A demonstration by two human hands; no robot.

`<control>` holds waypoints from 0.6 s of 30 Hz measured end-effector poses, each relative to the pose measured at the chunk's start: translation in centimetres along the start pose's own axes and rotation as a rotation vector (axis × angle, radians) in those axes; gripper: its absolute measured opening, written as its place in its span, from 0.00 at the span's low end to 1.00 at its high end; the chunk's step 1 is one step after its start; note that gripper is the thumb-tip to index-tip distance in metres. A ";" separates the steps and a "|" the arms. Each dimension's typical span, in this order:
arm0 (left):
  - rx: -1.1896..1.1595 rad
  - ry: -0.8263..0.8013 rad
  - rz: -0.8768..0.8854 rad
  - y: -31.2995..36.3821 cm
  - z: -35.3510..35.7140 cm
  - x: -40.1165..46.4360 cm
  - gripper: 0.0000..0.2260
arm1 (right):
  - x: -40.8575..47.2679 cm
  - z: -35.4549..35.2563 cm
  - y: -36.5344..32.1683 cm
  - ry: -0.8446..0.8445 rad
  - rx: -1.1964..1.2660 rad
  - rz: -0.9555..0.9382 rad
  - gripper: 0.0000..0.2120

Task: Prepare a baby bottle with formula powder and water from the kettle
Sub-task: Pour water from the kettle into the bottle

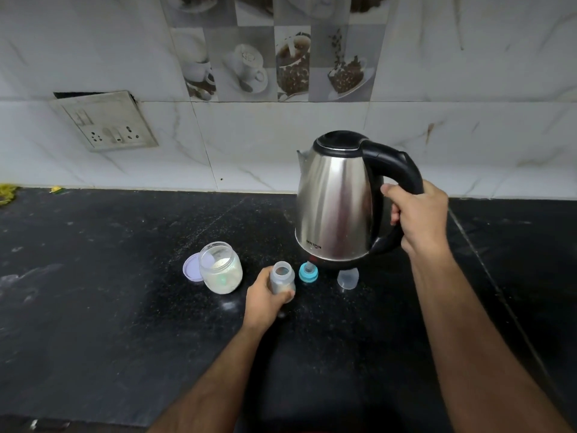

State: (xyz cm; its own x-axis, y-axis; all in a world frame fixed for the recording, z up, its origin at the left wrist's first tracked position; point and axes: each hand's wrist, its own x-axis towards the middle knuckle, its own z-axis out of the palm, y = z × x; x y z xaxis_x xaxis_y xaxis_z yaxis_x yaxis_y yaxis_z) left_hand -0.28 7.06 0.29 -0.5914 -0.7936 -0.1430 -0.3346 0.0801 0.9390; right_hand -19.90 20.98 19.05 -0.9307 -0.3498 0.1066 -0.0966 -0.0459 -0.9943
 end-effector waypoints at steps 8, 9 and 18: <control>-0.017 -0.044 0.038 -0.9 -1.1 -0.3 0.24 | -5.5 -4.5 0.8 0.036 -0.026 0.026 0.09; -0.025 -0.046 0.035 -1.1 -1.2 -0.3 0.25 | -6.0 -4.8 1.1 0.038 -0.038 0.029 0.10; -0.073 -0.080 0.051 -2.2 -1.6 -0.4 0.24 | -8.6 -5.2 3.2 -0.068 -0.248 0.029 0.11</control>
State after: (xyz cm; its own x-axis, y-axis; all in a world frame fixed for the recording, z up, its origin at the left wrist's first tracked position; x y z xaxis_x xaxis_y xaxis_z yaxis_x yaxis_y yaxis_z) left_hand 1.90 6.24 -1.20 -0.6643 -0.7384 -0.1161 -0.2495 0.0727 0.9656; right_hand -14.05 28.74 14.91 -0.9095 -0.4097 0.0704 -0.1619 0.1930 -0.9678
